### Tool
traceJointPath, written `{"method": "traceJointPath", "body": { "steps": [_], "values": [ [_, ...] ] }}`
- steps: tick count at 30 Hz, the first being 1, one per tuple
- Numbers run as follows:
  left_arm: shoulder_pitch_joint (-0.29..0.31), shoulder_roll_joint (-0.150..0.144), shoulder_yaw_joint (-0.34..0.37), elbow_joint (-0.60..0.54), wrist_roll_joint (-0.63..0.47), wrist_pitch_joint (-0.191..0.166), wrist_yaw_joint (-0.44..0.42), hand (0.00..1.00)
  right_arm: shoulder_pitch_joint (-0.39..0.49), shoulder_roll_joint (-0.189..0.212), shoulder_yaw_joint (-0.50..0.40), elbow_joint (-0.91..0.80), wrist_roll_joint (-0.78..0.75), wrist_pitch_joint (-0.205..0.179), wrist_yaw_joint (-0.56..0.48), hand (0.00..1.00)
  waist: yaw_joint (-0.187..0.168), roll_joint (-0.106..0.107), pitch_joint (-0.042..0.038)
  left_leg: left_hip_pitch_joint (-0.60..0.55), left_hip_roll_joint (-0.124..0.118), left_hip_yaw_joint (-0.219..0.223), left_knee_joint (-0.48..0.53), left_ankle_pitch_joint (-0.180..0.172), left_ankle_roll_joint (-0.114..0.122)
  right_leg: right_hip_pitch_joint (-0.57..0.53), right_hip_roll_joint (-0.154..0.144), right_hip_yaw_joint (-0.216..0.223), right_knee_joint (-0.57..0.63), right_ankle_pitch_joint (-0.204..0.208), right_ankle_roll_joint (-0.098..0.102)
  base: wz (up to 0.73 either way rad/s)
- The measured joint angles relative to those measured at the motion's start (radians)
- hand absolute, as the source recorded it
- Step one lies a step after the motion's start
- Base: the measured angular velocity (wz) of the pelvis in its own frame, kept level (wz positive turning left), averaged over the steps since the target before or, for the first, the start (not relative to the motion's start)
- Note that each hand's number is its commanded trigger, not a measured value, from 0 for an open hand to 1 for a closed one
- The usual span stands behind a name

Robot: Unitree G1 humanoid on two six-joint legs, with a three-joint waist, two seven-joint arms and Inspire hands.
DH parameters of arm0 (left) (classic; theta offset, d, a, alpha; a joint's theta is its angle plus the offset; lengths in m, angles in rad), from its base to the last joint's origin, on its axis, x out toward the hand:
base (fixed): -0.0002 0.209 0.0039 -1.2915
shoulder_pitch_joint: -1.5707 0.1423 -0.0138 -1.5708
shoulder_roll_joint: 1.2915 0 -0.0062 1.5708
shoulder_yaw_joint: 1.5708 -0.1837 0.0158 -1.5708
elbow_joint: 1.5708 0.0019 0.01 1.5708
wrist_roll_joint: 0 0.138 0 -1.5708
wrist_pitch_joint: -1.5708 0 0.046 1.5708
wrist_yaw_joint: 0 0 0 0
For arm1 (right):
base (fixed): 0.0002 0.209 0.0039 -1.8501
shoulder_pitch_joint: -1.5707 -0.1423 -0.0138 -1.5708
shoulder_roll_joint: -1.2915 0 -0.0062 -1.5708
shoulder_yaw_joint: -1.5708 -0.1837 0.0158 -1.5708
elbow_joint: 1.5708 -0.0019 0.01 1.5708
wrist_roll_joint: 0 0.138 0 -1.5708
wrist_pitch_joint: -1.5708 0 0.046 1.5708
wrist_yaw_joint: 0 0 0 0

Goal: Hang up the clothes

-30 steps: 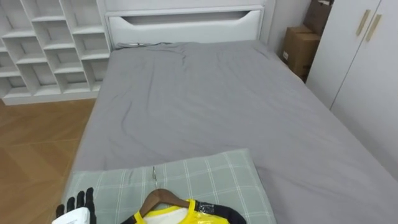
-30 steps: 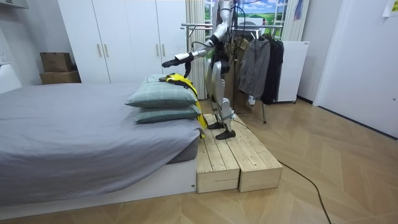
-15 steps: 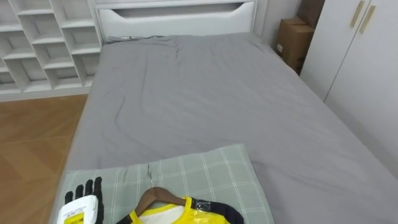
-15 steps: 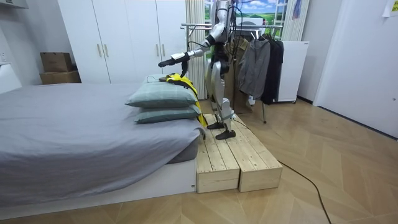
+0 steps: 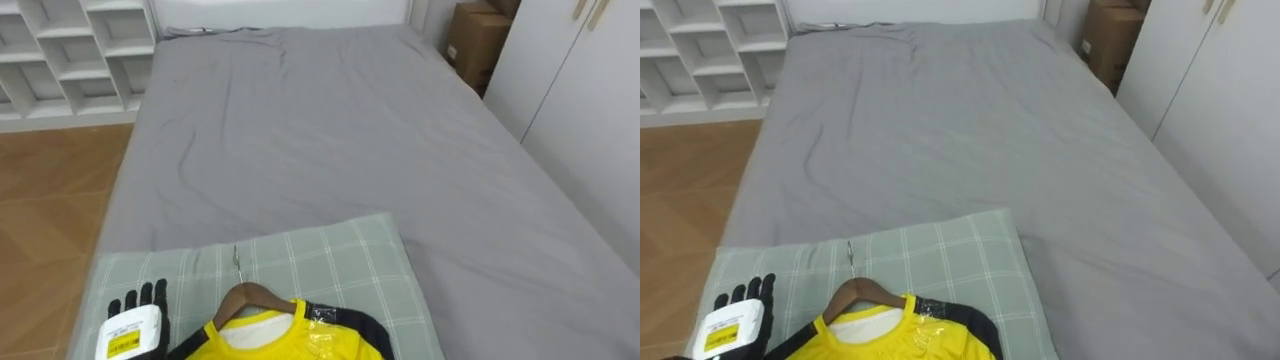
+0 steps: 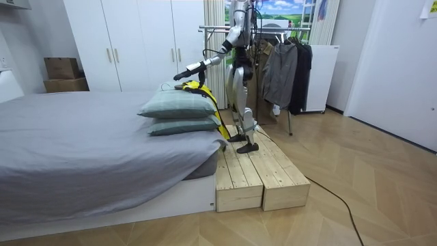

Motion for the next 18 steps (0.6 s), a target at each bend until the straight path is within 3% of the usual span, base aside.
{"method": "traceJointPath", "body": {
  "steps": [4,7,12,18],
  "values": [
    [-0.018,0.000,0.006,0.006,0.001,-0.005,0.001,0.00,-0.002,0.000,0.012,-0.003,0.013,-0.010,0.002,0.00,0.006,-0.008,0.0027,-0.018,0.002,0.000,0.006,0.001,-0.001,-0.016,0.002,0.001,0.002,0.001,-0.002,0.00],
    [-0.031,0.002,0.018,0.012,0.002,-0.007,0.001,0.00,0.000,0.003,0.021,-0.003,0.014,-0.019,0.003,0.00,0.006,-0.026,0.0109,-0.022,0.006,0.002,0.006,0.002,-0.002,-0.021,0.005,0.001,0.005,0.002,-0.003,-0.01],
    [-0.035,0.013,0.017,0.016,0.002,-0.007,0.001,0.00,0.002,0.005,0.038,0.007,0.012,-0.019,0.002,0.00,0.005,-0.057,-0.0010,-0.043,0.013,0.004,0.007,0.005,-0.009,-0.040,0.011,0.001,0.001,0.008,-0.012,0.00],
    [-0.041,0.013,0.003,0.017,0.001,-0.006,0.011,0.00,-0.001,0.009,0.048,0.007,0.014,-0.020,-0.002,0.00,0.003,-0.059,0.0001,-0.059,0.013,0.006,0.012,0.006,-0.009,-0.053,0.011,0.000,0.001,0.010,-0.014,0.00]
  ]
}}
